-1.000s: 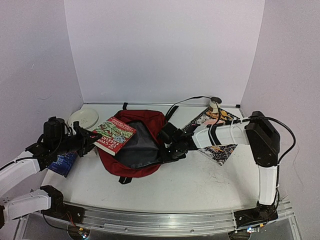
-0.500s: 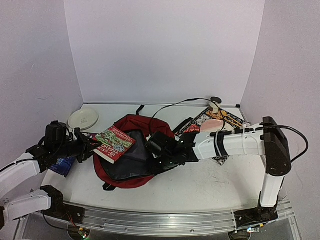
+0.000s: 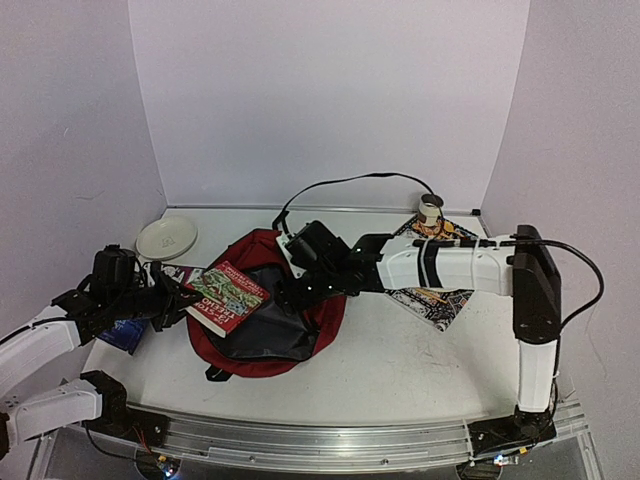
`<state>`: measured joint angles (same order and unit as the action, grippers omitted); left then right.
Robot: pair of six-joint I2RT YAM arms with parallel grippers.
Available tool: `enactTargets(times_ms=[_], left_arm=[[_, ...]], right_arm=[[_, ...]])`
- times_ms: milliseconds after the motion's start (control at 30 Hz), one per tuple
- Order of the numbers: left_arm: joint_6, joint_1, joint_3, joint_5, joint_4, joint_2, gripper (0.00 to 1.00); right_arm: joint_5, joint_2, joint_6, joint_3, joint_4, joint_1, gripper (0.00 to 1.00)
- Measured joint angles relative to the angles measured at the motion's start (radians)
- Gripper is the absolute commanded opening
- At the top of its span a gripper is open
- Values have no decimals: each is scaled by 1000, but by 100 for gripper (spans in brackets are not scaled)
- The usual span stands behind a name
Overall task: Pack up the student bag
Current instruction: Adjust the student bag at the center of the board, then pick up the largest pocket of the bag from the student bag.
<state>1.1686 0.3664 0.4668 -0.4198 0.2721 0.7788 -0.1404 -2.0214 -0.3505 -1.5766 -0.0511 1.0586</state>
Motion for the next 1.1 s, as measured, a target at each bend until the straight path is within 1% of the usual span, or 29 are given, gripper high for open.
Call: enactTargets(times_ms=[100, 167, 300, 367, 433, 467, 533, 567, 667, 900, 1100], left_arm=[[-10, 0, 10, 0, 25, -2, 0], [-15, 0, 15, 0, 40, -9, 0], [-17, 0, 25, -3, 70, -26, 0], [-17, 0, 25, -7, 89, -39, 0], [-17, 0, 25, -12, 105, -51, 0], [-16, 0, 25, -17, 113, -60, 0], [-9, 0, 25, -32, 127, -78, 0], [-5, -1, 25, -40, 134, -88, 0], [12, -1, 25, -65, 151, -114, 0], [47, -1, 19, -134, 157, -159, 0], [84, -1, -14, -179, 160, -202, 0]], right_arm=[[28, -73, 33, -35, 14, -18, 71], [44, -120, 48, -63, 23, -29, 67], [75, -188, 69, -114, 31, -34, 55], [87, -202, 76, -126, 31, -37, 45], [96, -204, 81, -130, 30, -41, 32], [101, -204, 76, -134, 30, -44, 27], [108, -204, 84, -144, 31, -51, 11], [110, -204, 86, -148, 32, -55, 6], [113, -204, 90, -154, 34, -63, 0], [105, -188, 81, -154, 39, -69, 0], [61, -82, 44, -135, 77, -65, 0]])
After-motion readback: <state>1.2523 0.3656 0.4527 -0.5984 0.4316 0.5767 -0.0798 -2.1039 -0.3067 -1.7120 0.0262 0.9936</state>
